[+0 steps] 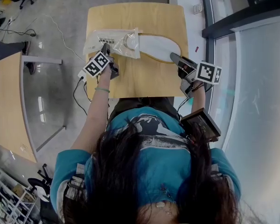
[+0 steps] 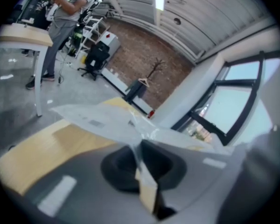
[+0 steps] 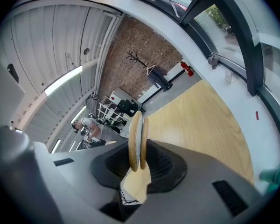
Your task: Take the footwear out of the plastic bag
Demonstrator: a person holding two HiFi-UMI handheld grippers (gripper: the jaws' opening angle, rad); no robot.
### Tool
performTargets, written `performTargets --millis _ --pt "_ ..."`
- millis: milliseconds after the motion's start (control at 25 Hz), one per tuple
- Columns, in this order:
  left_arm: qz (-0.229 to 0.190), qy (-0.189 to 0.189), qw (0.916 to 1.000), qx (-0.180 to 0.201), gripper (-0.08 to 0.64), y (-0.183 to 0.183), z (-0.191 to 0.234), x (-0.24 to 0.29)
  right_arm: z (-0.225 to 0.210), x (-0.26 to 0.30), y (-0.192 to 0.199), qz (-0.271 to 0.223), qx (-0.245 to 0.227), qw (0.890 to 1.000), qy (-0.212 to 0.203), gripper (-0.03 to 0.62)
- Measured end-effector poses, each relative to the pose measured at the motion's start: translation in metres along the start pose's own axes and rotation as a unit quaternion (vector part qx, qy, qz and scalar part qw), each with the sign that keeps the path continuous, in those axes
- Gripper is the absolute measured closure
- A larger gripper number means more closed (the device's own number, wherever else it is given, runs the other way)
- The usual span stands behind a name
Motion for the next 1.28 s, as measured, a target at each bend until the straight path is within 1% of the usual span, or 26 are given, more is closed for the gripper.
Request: performTargets --millis 80,160,320,400,520,600,680,800,920,960,1000,1080,1120,1200,1280 --pt "0.001 -0.006 1.0000 -0.007 0.560 0.002 0.000 0.008 -0.003 -0.008 -0.003 -0.008 0.000 1.000 0.005 0.509" --pt "-0.002 -0.012 0.9997 -0.021 0.560 0.005 0.001 0.015 -0.007 -0.016 -0.006 -0.017 0.001 1.000 0.013 0.509" --pt "-0.015 -0.025 0.9970 -0.071 0.560 0.012 0.005 0.026 -0.018 -0.038 -0.015 -0.045 0.007 0.998 0.035 0.509" --pt "-0.019 -0.033 0.9953 -0.089 0.560 0.017 0.006 0.033 -0.026 -0.051 -0.022 -0.063 0.010 0.997 0.048 0.511" --pt "-0.017 -0.039 0.9943 -0.098 0.560 0.024 0.002 0.044 -0.037 -0.068 -0.032 -0.086 0.019 0.994 0.062 0.512" --pt "-0.020 -0.040 0.9930 -0.109 0.560 0.028 -0.002 0.052 -0.040 -0.076 -0.037 -0.102 0.026 0.992 0.064 0.512" --pt "-0.034 -0.040 0.9890 -0.138 0.560 0.031 -0.006 0.058 -0.042 -0.081 -0.042 -0.115 0.035 0.991 0.061 0.512" --pt "-0.065 -0.030 0.9797 -0.187 0.560 0.032 -0.014 0.066 -0.041 -0.085 -0.045 -0.125 0.039 0.989 0.062 0.512" --pt "-0.067 -0.017 0.9717 -0.226 0.554 0.035 -0.022 0.075 -0.038 -0.084 -0.047 -0.127 0.030 0.990 0.057 0.512" --pt "-0.062 -0.014 0.9703 -0.233 0.542 0.038 -0.024 0.078 -0.037 -0.083 -0.048 -0.126 0.027 0.990 0.055 0.512" --pt "-0.055 -0.012 0.9699 -0.237 0.490 0.041 -0.026 0.081 -0.038 -0.083 -0.047 -0.125 0.030 0.990 0.058 0.512" --pt "-0.033 -0.012 0.9712 -0.236 0.316 0.048 -0.028 0.084 -0.042 -0.083 -0.045 -0.122 0.039 0.990 0.064 0.512" --pt "-0.022 -0.013 0.9727 -0.231 0.277 0.051 -0.029 0.084 -0.043 -0.082 -0.045 -0.120 0.040 0.990 0.065 0.512" --pt "-0.006 -0.015 0.9768 -0.213 0.254 0.053 -0.032 0.083 -0.045 -0.080 -0.047 -0.117 0.040 0.990 0.064 0.512" --pt "0.001 -0.029 0.9794 -0.200 0.226 0.054 -0.036 0.080 -0.046 -0.076 -0.049 -0.115 0.040 0.991 0.063 0.512"
Point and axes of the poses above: the fingertips, and each gripper's own axes: x forward along the fingers, z to its left, y out of its underside, the point moved 5 cm from there along -x, backward along the fingers, and after that the axes turned 8 degrees about y, right-handed, at the moved point
